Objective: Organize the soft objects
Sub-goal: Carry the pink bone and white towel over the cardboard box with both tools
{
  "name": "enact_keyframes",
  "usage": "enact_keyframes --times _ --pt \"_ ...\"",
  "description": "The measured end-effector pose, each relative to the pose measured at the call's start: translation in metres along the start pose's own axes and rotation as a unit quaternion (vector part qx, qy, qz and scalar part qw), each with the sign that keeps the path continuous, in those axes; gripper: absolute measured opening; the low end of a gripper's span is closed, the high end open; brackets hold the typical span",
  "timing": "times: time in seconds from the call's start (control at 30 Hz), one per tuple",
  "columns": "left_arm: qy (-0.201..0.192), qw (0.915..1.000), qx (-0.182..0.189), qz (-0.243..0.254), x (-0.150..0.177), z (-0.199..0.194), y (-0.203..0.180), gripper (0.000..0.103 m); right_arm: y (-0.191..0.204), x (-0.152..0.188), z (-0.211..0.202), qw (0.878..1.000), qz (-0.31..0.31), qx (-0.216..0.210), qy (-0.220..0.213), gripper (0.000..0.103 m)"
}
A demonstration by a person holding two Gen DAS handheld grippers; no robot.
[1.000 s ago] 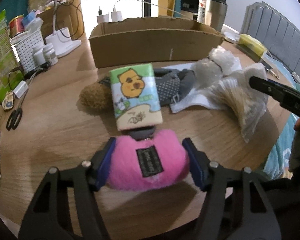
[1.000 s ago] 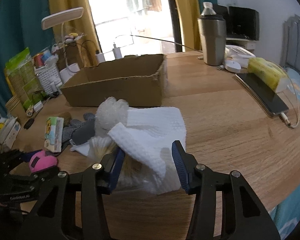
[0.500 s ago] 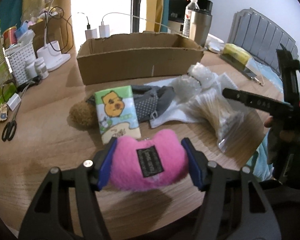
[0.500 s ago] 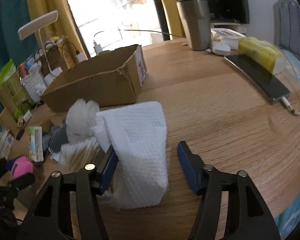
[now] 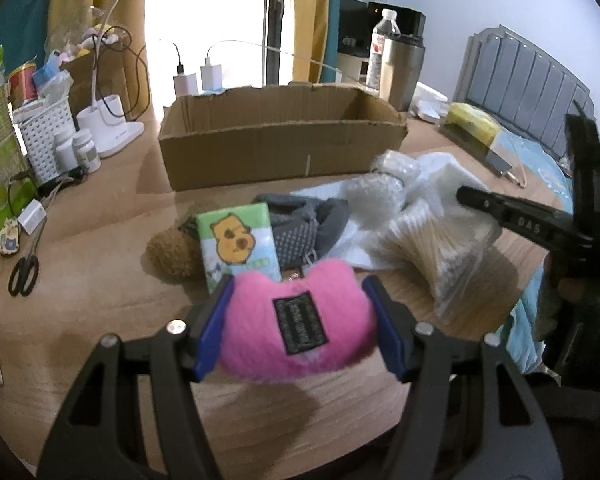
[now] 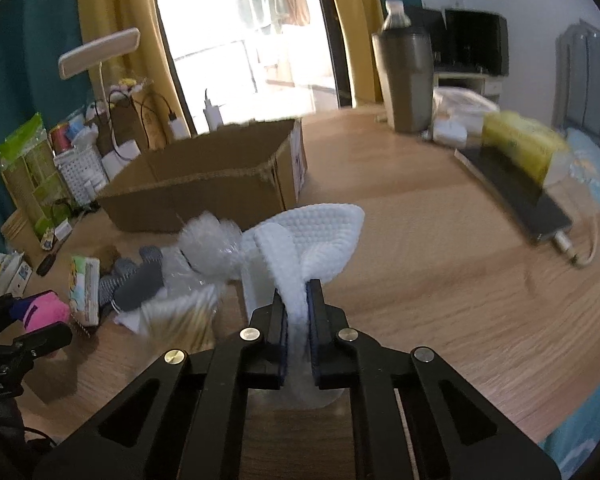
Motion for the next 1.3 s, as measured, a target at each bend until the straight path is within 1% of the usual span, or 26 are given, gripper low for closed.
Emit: enact_keyframes --times 0.3,0.7,0.97,1.3 --pt "-0.022 0.9997 0.004 -0.006 -0.025 -0.003 0.0 0.065 0.004 -0.029 -0.028 0.998 -0.023 0.013 -0.049 0.009" --pt "-0.042 0.999 -0.001 -0.015 -0.059 0.001 0.005 0.065 0.011 -0.062 -0.036 0.996 -0.041 0.008 -0.081 0.009" --pt "-0.052 0.9984 -0.002 -0.022 -0.077 0.005 0.013 0.065 0.018 -0.083 -0.029 0.995 -0.052 -0.004 -0.087 0.009" --pt "-0.057 0.9981 -0.002 -0.024 -0.103 0.017 0.018 0.065 0.026 -0.105 -0.013 0.994 -0.065 -0.018 -0.085 0.009"
Point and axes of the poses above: each gripper's, at about its wrist camera, not at the fingertips, and z roughly the way its jaws point, y to its left, x to its underside, the point moved 4 cm from there along z, roughly the way its jaws point, and after that the axes turned 10 degrees about -x, right-handed, at the moved point
